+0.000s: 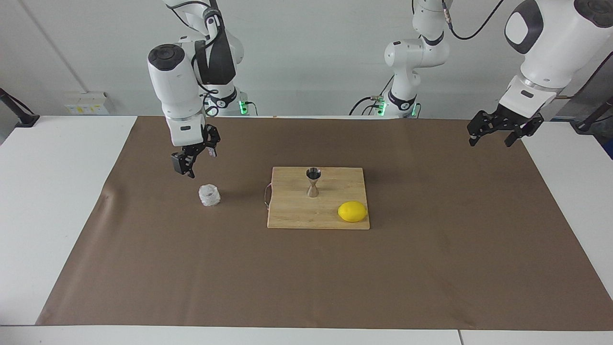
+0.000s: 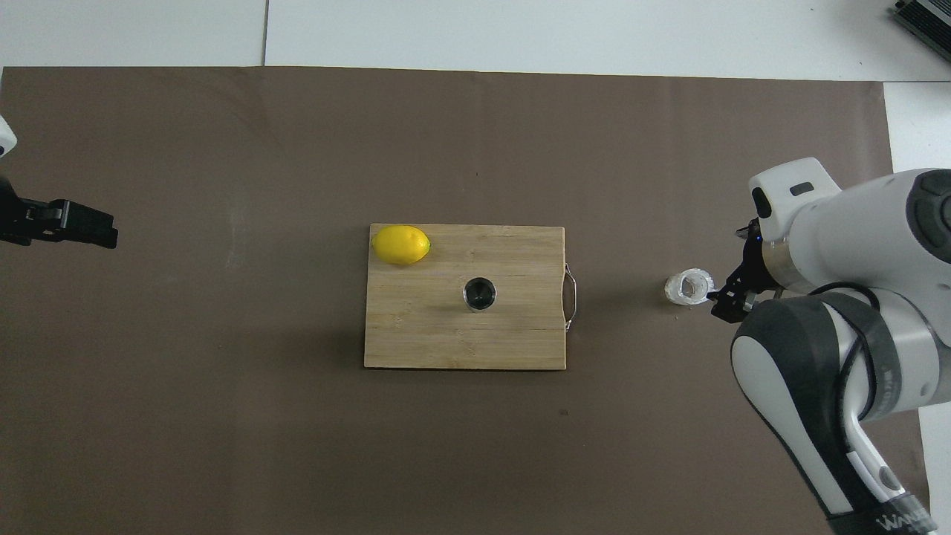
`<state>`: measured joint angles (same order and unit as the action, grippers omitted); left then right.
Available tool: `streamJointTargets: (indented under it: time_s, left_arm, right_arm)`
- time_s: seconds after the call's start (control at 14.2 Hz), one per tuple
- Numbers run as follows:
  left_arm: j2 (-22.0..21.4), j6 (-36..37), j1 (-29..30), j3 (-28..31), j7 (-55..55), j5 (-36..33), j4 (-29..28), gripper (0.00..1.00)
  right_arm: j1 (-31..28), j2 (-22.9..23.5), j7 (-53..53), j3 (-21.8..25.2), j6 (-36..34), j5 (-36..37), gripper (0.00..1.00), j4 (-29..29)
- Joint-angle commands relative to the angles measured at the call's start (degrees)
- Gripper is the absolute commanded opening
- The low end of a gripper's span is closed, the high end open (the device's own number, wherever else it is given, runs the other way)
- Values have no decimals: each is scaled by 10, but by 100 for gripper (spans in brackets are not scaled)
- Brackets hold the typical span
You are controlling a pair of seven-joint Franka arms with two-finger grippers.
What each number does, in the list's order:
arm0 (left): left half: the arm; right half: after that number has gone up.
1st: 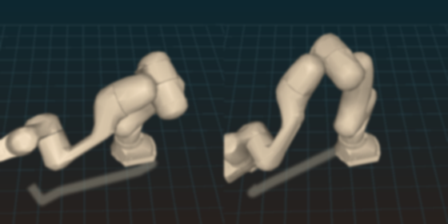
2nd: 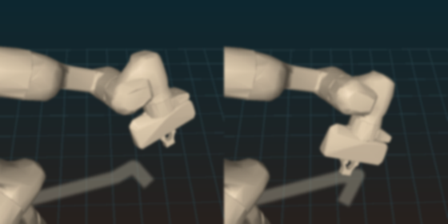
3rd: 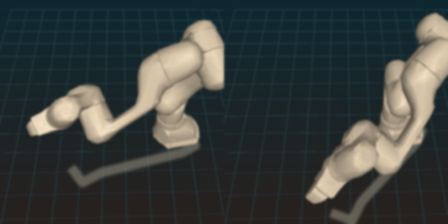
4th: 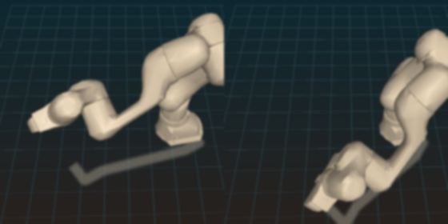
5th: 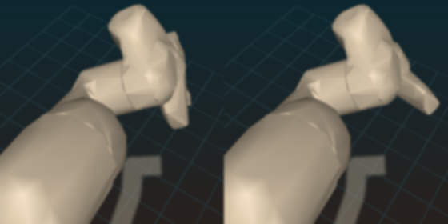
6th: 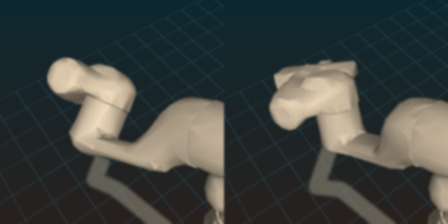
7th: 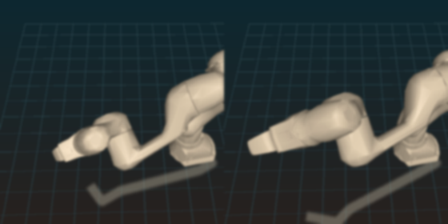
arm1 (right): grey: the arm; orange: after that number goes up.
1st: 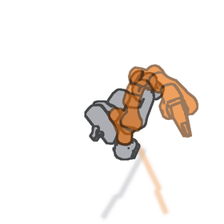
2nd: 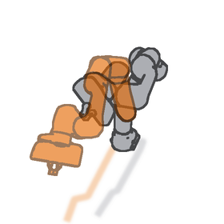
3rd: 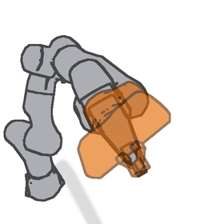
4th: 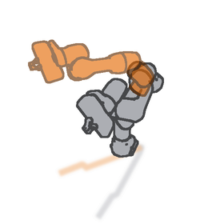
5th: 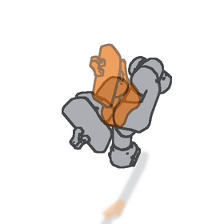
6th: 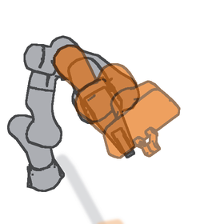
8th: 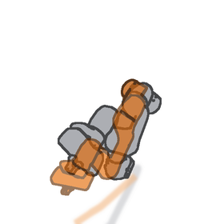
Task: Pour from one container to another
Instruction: 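Lower the white cup onto the table beside the board, then open the right gripper and withdraw it from the white cup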
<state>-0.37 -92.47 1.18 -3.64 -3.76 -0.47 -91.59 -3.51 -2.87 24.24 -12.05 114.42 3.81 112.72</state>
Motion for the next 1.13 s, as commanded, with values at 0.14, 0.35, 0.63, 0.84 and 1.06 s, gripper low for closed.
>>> streamJointTargets:
  time_s: [0.14,0.35,0.63,0.84,1.06]
  left_arm:
    - [-4,29,0,-1,-3,-7,23,100]
    - [-1,36,0,0,6,-5,36,100]
    - [-4,48,5,5,-1,1,42,100]
    - [-4,48,5,7,-1,14,42,100]
    - [-4,48,6,7,-1,14,43,100]
  right_arm:
    - [-14,8,-266,-3,-58,12,100,-61]
    - [-17,7,-359,-1,-97,10,100,-96]
    - [-19,8,-391,3,-132,-3,100,-139]
    - [-20,18,-390,4,-182,-19,100,-182]
    - [-30,9,-386,4,-191,-37,100,-172]
